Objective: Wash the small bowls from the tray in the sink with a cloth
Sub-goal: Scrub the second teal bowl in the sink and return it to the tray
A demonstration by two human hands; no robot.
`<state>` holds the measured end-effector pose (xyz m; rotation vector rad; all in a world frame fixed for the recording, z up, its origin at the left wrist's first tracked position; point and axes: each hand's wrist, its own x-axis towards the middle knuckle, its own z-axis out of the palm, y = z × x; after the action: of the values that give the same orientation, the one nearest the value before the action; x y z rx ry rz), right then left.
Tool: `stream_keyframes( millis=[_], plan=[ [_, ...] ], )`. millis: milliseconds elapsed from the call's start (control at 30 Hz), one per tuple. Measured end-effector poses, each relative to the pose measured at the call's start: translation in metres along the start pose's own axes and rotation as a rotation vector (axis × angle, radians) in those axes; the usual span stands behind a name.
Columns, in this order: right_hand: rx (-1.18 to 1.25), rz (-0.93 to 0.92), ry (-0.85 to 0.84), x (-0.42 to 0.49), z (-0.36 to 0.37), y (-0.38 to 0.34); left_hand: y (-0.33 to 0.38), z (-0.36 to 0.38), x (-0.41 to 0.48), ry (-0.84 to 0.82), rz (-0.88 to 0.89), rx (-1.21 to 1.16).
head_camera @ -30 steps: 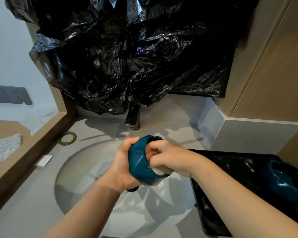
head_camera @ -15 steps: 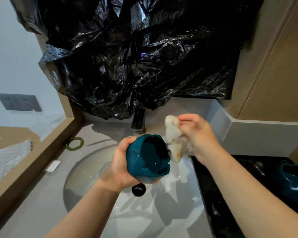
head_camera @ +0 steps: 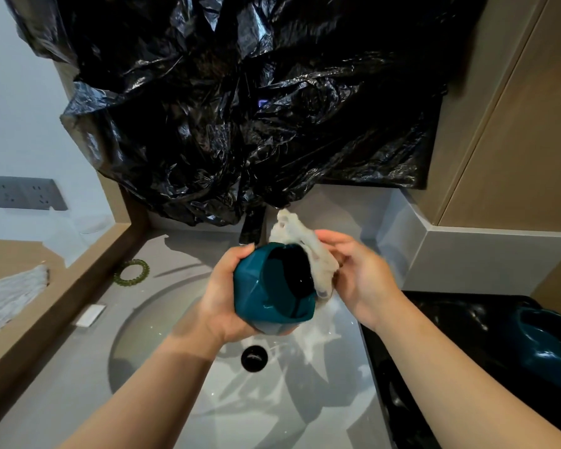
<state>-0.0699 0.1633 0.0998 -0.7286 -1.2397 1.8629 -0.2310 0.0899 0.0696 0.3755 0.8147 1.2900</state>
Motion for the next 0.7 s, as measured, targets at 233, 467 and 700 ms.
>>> stream_keyframes(
  millis=[233, 467, 700],
  plan=[
    [-0.969, -0.129, -0.198, 0.006, 0.006, 0.002, -0.004, 0.003, 0.0, -0.034, -0.015, 0.093],
    [-1.262, -0.235, 0.077, 0.004, 0.008, 0.014, -0.004, 0.012, 0.003, -0.026, -0.066, 0.283],
    [-1.312, -0.12, 0.209, 0.006, -0.002, 0.011, 0.001, 0.027, 0.002, 0.194, 0.196, 0.848]
  ],
)
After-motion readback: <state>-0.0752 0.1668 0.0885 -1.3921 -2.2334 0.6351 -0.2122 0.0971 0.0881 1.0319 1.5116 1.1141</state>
